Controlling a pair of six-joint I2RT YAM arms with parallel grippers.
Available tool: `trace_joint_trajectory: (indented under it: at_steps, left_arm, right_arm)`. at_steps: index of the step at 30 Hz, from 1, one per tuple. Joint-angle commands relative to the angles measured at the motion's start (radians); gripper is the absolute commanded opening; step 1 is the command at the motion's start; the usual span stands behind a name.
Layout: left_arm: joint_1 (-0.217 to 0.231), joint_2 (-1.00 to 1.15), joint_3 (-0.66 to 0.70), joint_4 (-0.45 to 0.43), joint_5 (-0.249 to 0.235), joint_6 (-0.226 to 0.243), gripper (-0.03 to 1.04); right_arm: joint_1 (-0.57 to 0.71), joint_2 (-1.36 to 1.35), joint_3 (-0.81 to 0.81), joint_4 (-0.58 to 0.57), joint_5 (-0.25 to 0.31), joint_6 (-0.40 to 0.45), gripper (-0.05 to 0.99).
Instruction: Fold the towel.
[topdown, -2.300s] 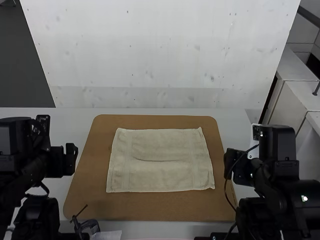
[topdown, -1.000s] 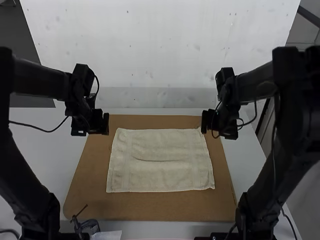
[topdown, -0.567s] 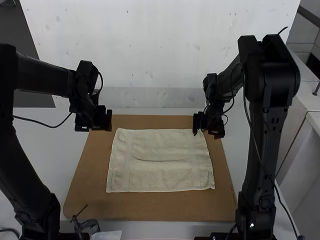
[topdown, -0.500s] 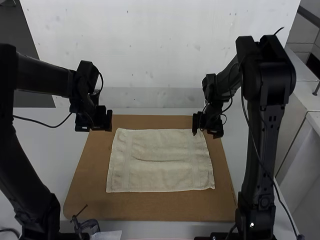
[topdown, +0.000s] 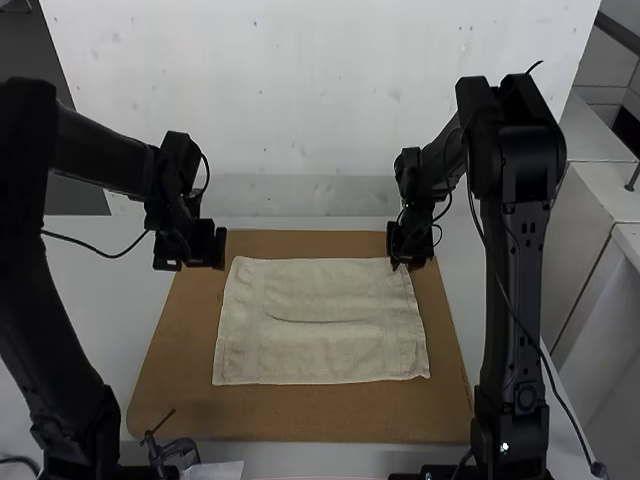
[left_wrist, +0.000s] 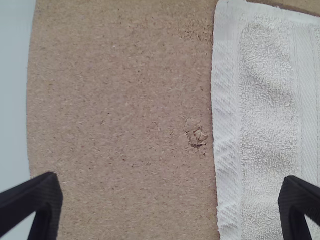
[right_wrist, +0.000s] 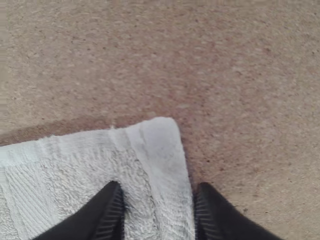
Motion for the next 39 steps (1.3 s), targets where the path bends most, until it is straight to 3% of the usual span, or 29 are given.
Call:
trace_joint_trajectory:
  at_steps: [1, 3, 9, 18, 24, 26, 28, 30, 31, 33, 34, 39]
  left_arm:
    - [0.008, 0.072, 0.072, 0.022, 0.017, 0.008, 0.97]
    - [0.013, 0.120, 0.103, 0.023, 0.026, 0.011, 0.97]
    - [0.017, 0.281, 0.233, 0.019, 0.040, 0.011, 0.96]
    - [-0.015, 0.462, 0.419, -0.007, 0.040, -0.005, 0.96]
    - [-0.043, 0.534, 0.491, -0.072, 0.040, -0.023, 0.94]
    - [-0.053, 0.571, 0.515, -0.109, 0.038, -0.029, 0.84]
    - [-0.058, 0.627, 0.566, -0.205, 0.044, -0.031, 0.75]
    - [-0.063, 0.663, 0.591, -0.245, 0.053, -0.034, 0.59]
    - [-0.066, 0.667, 0.591, -0.245, 0.049, -0.037, 0.46]
    - [-0.072, 0.670, 0.591, -0.240, 0.047, -0.038, 0.08]
    - [-0.073, 0.670, 0.589, -0.236, 0.055, -0.038, 0.02]
    - [-0.081, 0.664, 0.588, -0.234, 0.075, -0.040, 0.02]
  right_arm:
    - [0.035, 0.055, 0.008, -0.002, -0.012, -0.003, 0.16]
    - [0.040, 0.065, 0.008, 0.001, 0.003, -0.004, 0.02]
    - [0.051, 0.075, 0.008, -0.010, 0.020, -0.018, 0.01]
    - [0.048, 0.074, 0.001, -0.013, 0.022, -0.027, 0.01]
    - [0.040, 0.074, -0.003, -0.010, 0.031, -0.031, 0.01]
    - [0.041, 0.068, -0.015, -0.007, 0.033, -0.031, 0.01]
    - [0.043, 0.054, -0.029, 0.005, 0.033, -0.031, 0.01]
    - [0.048, 0.043, -0.043, 0.010, 0.040, -0.032, 0.01]
    - [0.049, 0.032, -0.054, 0.011, 0.040, -0.032, 0.01]
    - [0.061, 0.017, -0.074, 0.016, 0.040, -0.032, 0.01]
    - [0.066, 0.011, -0.081, 0.019, 0.040, -0.032, 0.01]
    - [0.060, -0.001, -0.084, 0.030, 0.040, -0.032, 0.01]
